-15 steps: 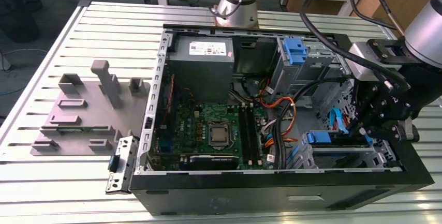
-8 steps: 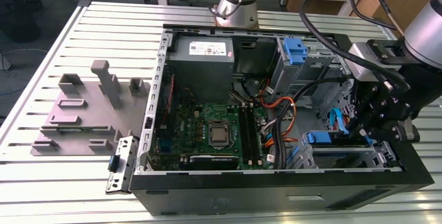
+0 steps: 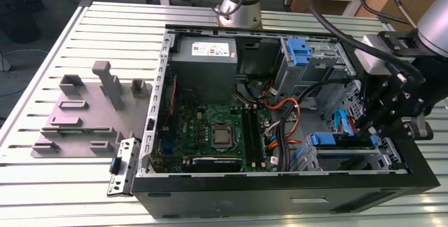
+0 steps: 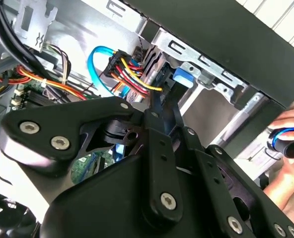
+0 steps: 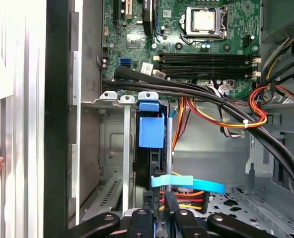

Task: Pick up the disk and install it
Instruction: 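Insert the second disk wire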

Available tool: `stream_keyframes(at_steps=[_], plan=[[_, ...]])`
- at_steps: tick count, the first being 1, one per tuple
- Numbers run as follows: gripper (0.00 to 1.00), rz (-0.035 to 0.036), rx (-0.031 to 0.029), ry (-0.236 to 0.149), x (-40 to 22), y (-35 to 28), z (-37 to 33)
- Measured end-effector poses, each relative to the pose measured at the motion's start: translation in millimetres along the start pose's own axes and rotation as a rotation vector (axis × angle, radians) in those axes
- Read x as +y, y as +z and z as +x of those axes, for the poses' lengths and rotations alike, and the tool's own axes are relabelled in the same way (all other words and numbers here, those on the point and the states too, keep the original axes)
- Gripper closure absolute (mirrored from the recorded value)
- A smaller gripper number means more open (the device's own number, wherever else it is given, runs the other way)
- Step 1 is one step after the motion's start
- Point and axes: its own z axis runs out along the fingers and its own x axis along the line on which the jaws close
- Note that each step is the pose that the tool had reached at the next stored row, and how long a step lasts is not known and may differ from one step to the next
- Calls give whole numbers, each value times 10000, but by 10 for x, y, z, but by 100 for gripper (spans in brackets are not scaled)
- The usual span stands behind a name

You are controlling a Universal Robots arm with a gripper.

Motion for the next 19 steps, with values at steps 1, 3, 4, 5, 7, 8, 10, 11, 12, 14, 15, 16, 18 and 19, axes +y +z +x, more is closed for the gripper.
stream_keyframes(at_steps=[1,3,4,5,7,8,10,11,12,14,15,16,18,19], plan=[[76,0,0,0,0,-28,1],[76,0,-1,0,-1,-81,1],[76,0,-1,0,-1,-108,1],[76,0,0,0,-1,-133,2],[76,0,-1,0,-1,-180,3],[76,0,0,0,-2,-199,3],[76,0,-3,0,-2,-205,3],[76,2,-3,-1,-1,-205,3],[76,11,-2,0,2,-205,3],[76,38,0,1,16,-206,3],[76,46,0,1,24,-205,3],[76,48,0,2,28,-205,4],[76,50,-1,-1,29,-204,3],[76,49,0,-4,30,-204,3]])
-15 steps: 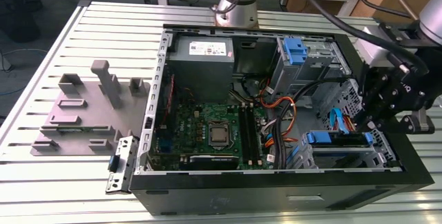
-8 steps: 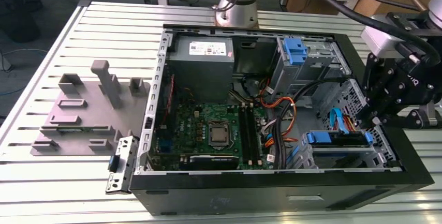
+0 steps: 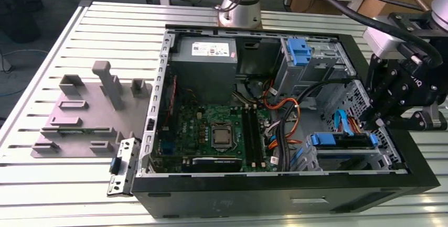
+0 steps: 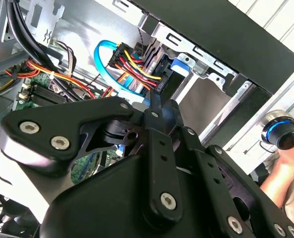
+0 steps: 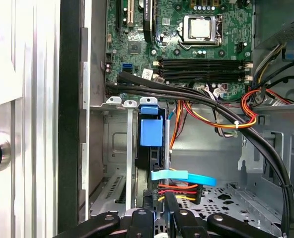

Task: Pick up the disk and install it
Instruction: 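Insert the second disk wire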

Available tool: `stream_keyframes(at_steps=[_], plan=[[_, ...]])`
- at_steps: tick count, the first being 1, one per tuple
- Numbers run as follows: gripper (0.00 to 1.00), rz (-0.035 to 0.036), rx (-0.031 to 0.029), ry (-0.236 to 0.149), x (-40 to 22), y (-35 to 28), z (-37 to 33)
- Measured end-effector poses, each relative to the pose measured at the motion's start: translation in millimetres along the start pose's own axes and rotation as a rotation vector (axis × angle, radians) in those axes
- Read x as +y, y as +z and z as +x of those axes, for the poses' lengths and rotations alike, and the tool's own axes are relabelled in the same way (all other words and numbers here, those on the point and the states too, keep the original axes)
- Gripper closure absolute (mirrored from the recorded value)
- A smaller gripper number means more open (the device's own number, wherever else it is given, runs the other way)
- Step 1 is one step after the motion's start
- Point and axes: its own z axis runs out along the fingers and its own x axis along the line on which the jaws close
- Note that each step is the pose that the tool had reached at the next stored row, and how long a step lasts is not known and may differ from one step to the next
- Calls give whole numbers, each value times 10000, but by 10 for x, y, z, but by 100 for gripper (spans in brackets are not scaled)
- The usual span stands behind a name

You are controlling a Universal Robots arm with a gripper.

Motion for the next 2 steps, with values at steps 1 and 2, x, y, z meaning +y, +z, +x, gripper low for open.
stream_keyframes(at_steps=[1,2], plan=[[76,0,0,0,0,0,0],[76,0,0,0,0,0,0]])
